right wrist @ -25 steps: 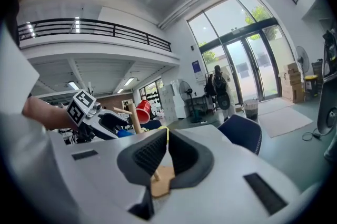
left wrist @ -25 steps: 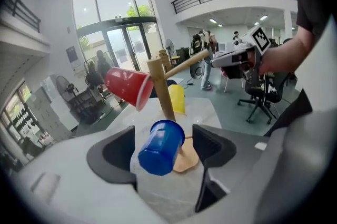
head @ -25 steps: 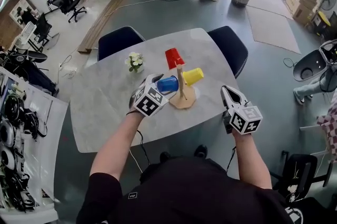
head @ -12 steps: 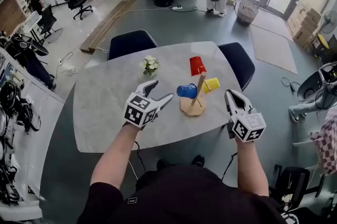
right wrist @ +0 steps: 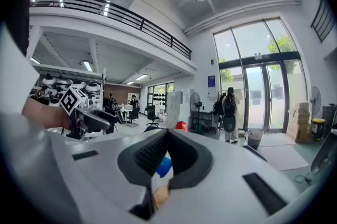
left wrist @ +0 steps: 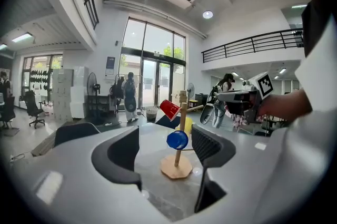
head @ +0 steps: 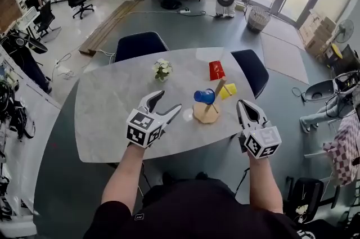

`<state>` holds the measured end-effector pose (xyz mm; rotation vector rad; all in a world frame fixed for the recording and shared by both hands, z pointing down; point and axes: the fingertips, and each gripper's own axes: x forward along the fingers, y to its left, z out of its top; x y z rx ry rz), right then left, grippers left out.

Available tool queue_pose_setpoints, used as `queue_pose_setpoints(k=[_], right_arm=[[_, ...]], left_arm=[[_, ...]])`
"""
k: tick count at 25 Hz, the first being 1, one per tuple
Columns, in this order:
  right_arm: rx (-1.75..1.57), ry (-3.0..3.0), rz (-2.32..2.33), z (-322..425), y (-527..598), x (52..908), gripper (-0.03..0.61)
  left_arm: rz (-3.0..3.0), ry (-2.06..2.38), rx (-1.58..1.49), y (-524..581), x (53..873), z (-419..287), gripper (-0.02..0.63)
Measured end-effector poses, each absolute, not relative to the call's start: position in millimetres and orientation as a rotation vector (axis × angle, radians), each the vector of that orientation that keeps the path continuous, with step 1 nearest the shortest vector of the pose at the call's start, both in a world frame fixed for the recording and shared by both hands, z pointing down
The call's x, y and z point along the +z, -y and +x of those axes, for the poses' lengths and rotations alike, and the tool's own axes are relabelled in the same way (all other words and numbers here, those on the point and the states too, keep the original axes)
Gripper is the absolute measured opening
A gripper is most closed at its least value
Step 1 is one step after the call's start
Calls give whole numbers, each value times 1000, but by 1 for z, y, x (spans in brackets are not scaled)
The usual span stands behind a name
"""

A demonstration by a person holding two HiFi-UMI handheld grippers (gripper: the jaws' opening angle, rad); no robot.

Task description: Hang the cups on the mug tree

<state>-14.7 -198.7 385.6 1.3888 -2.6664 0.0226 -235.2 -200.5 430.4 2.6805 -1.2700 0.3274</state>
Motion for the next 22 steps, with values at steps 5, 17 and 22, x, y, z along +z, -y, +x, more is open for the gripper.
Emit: queue_pose_setpoints(k=[5,17,22], right_arm=[[-18,2702,1431,4,198,374,11],[-49,2777,1349,24,203,360,11],[-28,2774,1349,28,209,366,11]], left_arm=[[2621,1381,234,202,416,-235,254],[2581,1488,224,211,395,-212,148],[2573,1503,227,217,392,-210,130]])
